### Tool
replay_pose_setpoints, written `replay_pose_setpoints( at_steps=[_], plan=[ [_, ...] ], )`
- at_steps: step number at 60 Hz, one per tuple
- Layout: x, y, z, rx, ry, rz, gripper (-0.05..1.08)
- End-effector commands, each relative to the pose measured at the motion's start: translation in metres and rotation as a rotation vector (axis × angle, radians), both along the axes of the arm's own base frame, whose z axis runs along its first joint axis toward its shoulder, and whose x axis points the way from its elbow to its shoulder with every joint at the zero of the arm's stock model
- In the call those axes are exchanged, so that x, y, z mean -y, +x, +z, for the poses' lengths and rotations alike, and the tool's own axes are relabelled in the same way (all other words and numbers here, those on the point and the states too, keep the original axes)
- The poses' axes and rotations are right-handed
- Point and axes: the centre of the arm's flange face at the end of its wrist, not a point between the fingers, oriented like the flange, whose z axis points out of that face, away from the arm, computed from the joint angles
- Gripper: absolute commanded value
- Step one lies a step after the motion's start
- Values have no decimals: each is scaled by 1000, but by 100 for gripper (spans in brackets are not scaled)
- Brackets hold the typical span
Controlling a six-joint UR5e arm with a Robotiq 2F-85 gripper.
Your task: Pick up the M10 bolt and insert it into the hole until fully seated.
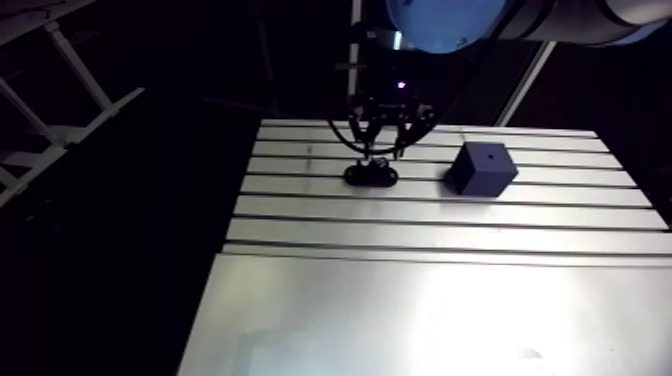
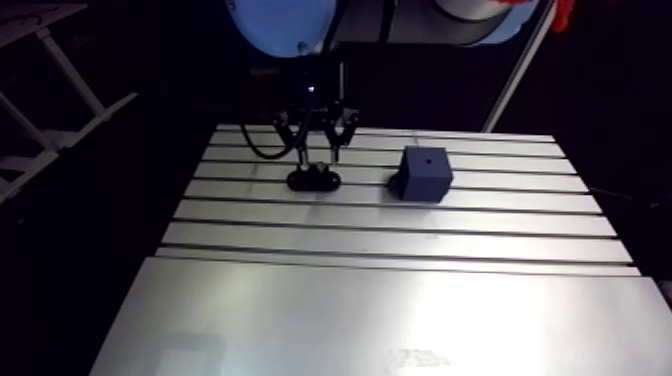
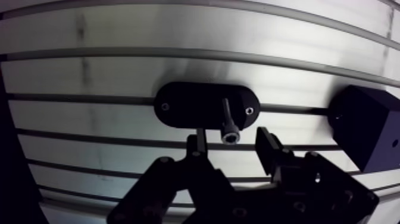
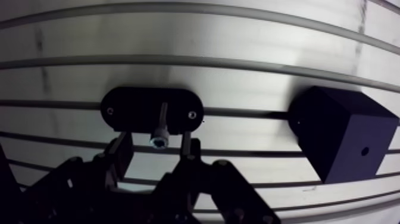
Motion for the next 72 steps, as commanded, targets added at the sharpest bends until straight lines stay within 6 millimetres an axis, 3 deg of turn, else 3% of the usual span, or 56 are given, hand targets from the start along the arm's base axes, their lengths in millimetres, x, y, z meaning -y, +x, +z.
replay_pose_setpoints(
  at_steps=[1,47,72],
  plan=[
    [0,0,-1,2,1,0,47],
    [0,2,-10,20,6,2,48],
    [1,1,-10,18,-1,2,54]
  ],
)
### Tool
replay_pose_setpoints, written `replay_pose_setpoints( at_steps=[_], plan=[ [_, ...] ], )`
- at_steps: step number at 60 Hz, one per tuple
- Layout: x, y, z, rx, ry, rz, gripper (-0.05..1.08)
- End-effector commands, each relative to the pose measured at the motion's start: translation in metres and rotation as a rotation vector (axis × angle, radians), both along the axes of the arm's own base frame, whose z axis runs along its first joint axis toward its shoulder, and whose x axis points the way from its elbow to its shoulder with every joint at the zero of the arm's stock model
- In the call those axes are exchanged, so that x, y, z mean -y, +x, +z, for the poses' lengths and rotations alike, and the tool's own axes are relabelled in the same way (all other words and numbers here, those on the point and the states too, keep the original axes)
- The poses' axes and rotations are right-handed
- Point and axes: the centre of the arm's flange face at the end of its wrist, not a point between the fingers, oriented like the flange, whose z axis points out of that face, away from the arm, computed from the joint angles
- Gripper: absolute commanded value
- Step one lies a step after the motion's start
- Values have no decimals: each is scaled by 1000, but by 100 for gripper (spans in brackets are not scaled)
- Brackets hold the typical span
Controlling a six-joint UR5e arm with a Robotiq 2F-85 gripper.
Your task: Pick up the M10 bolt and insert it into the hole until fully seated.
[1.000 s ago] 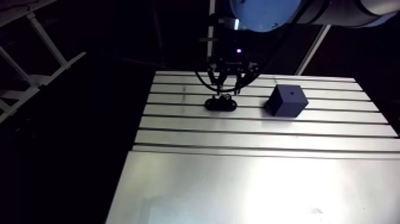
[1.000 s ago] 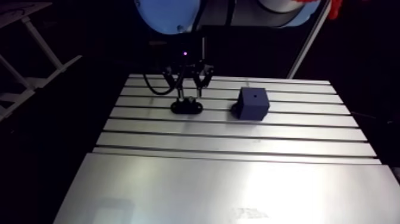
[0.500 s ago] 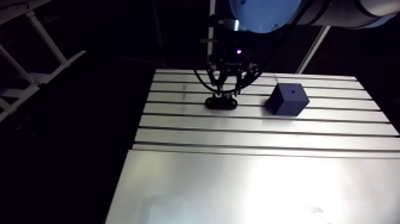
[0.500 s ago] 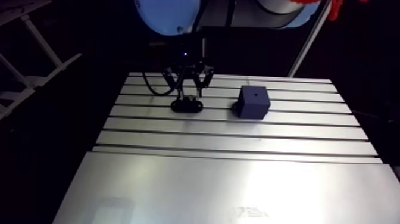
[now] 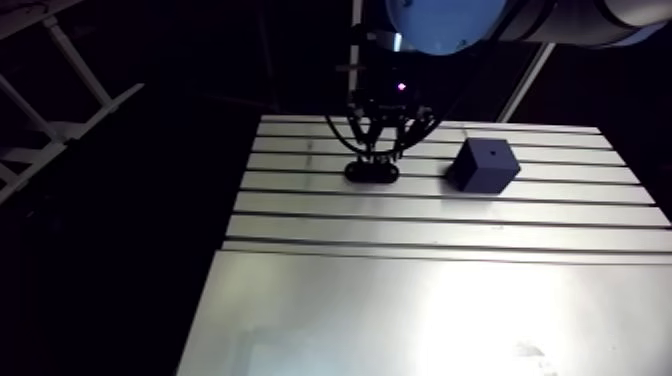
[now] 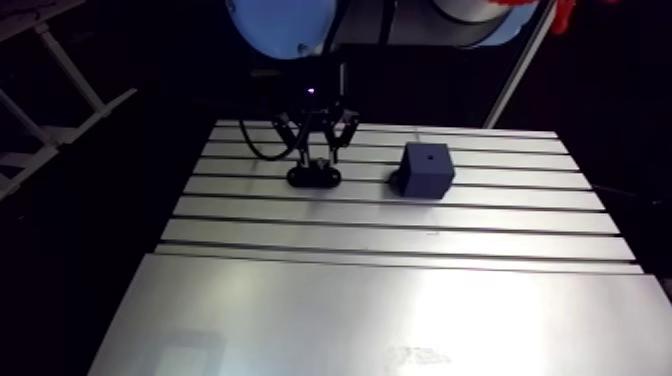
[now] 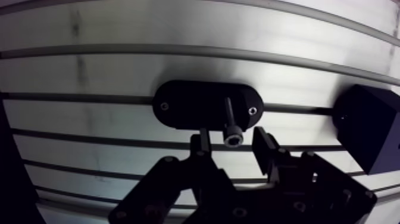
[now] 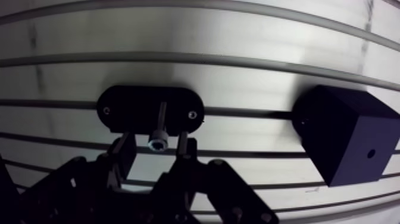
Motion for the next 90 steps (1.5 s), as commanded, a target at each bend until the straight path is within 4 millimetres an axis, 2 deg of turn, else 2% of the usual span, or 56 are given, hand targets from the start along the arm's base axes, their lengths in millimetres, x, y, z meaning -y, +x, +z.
replay_pose_setpoints(
  at_steps=[1,64,90],
  plan=[
    [0,0,0,1,-4,0,54],
    [1,-1,-3,4,-6,1,65],
    [1,-3,0,0,-9,2,75]
  ],
)
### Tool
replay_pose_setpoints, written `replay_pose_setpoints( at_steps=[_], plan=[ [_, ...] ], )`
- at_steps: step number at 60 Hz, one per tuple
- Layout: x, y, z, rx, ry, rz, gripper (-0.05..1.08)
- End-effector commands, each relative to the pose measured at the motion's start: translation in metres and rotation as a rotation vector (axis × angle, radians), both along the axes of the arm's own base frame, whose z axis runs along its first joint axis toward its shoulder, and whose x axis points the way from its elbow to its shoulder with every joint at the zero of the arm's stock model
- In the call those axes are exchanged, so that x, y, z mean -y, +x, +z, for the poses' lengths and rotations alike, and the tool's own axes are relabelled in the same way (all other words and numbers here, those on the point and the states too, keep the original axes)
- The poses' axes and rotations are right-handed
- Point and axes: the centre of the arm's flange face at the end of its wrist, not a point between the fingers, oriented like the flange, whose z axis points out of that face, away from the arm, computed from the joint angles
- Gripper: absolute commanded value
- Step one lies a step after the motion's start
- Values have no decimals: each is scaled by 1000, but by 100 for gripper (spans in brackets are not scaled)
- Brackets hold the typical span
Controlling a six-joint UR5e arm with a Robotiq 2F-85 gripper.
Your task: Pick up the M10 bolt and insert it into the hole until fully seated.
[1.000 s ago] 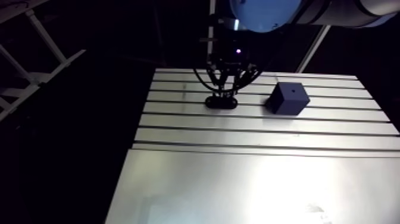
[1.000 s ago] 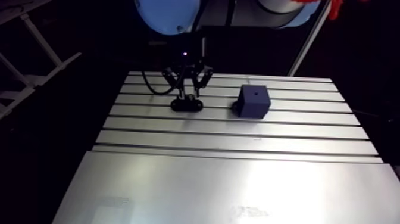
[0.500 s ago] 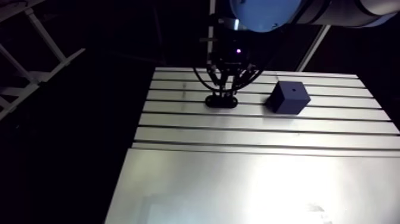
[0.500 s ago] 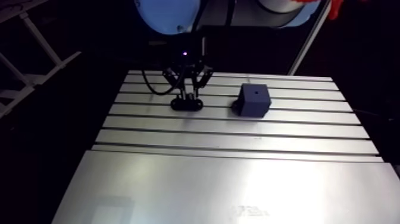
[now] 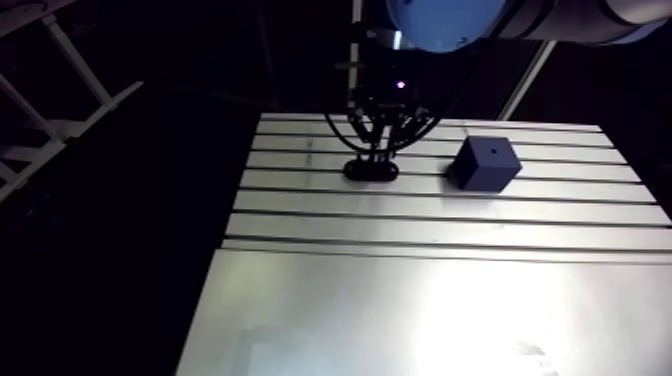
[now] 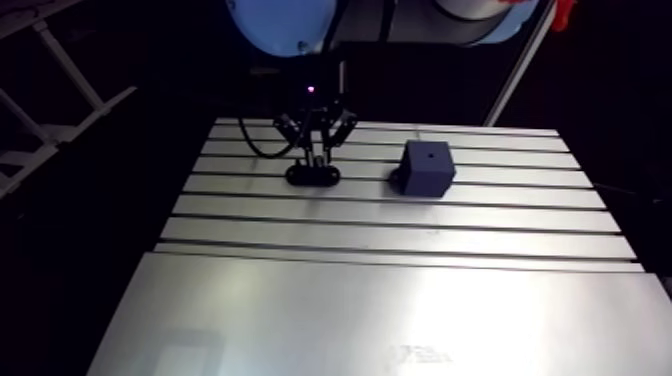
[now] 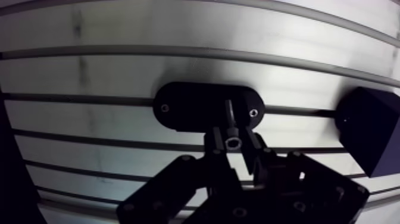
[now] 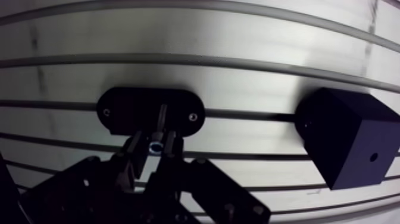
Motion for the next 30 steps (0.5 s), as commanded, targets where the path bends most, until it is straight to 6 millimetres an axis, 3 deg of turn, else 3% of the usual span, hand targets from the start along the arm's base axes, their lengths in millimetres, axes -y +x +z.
replay_pose_setpoints(
  at_steps=[1,30],
  plan=[
    [0,-2,2,-3,-2,1,75],
    [0,-6,9,-13,-3,2,90]
  ],
)
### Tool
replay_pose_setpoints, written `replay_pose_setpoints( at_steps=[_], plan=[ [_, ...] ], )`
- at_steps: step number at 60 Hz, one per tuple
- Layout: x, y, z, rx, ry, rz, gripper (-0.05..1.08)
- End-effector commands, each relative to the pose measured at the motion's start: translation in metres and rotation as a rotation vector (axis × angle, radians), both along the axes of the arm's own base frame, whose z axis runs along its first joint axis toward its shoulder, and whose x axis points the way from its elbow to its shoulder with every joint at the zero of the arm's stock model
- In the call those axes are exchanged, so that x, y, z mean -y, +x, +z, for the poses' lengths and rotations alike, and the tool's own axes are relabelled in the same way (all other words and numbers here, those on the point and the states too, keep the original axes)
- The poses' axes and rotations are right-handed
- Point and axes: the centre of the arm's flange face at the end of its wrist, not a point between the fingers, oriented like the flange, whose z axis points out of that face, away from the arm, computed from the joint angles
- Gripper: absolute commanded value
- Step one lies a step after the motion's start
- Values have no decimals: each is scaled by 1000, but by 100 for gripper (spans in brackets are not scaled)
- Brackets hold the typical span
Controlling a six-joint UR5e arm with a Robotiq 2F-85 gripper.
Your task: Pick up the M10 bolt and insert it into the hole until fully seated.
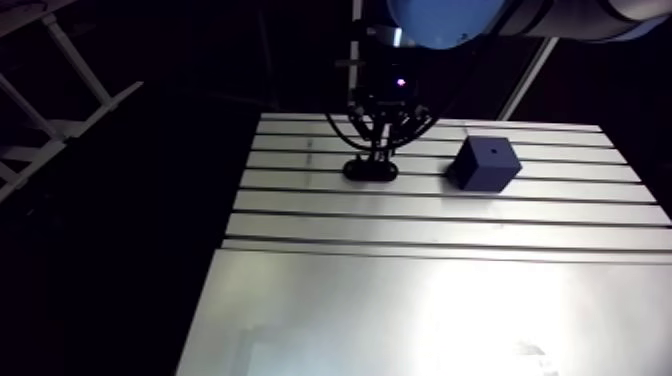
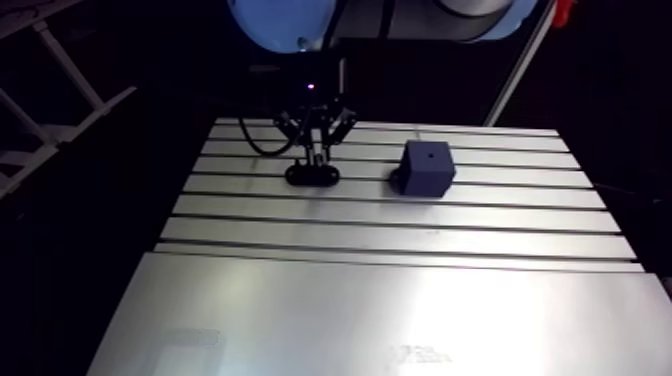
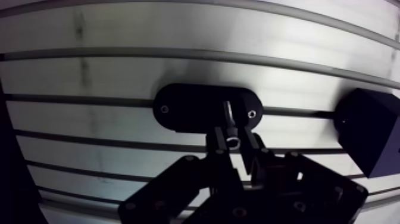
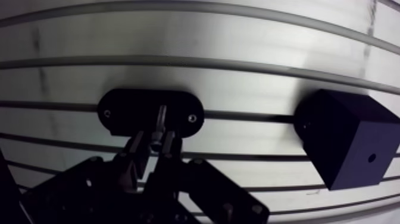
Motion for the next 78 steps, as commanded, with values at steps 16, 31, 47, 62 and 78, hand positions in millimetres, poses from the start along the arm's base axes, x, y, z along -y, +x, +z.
replay_pose_setpoints(
  at_steps=[16,31,47,62,78],
  plan=[
    [-1,-19,38,8,-4,4,99],
    [0,-34,96,10,-5,7,105],
    [-14,-47,164,153,-5,0,107],
    [-76,-64,177,231,-23,-13,107],
    [-125,-67,174,245,16,-64,107]
  ],
)
